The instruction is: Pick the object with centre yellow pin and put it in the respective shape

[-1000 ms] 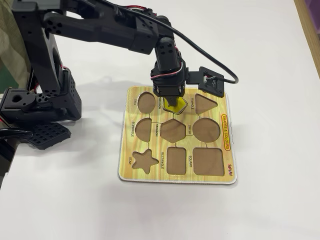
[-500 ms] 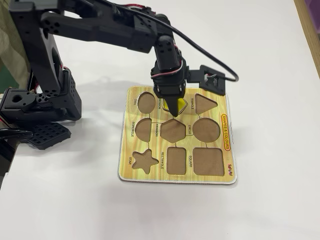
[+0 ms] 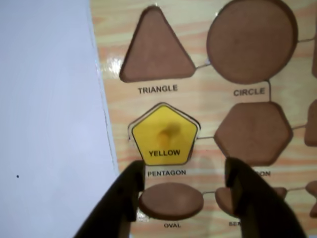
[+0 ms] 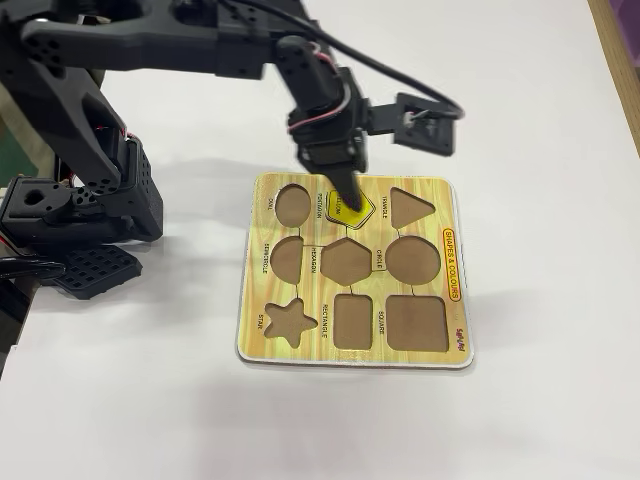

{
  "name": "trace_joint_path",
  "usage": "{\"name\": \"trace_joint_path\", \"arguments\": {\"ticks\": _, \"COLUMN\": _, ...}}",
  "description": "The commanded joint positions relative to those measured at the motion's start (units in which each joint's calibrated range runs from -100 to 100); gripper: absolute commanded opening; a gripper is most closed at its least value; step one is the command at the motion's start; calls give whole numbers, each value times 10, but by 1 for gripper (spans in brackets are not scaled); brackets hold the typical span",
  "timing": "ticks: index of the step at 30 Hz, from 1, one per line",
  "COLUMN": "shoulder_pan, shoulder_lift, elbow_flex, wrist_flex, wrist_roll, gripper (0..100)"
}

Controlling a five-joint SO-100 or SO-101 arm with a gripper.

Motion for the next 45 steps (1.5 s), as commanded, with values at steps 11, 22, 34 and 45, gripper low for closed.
{"name": "trace_joint_path", "arguments": {"ticks": 11, "shoulder_pan": 6, "shoulder_lift": -249, "elbow_flex": 210, "wrist_flex": -5, "wrist_roll": -2, "gripper": 19}}
{"name": "trace_joint_path", "arguments": {"ticks": 22, "shoulder_pan": 7, "shoulder_lift": -402, "elbow_flex": 351, "wrist_flex": -5, "wrist_roll": -3, "gripper": 19}}
{"name": "trace_joint_path", "arguments": {"ticks": 34, "shoulder_pan": 52, "shoulder_lift": -647, "elbow_flex": 530, "wrist_flex": -5, "wrist_roll": -3, "gripper": 19}}
{"name": "trace_joint_path", "arguments": {"ticks": 45, "shoulder_pan": 54, "shoulder_lift": -756, "elbow_flex": 643, "wrist_flex": -5, "wrist_roll": -3, "gripper": 19}}
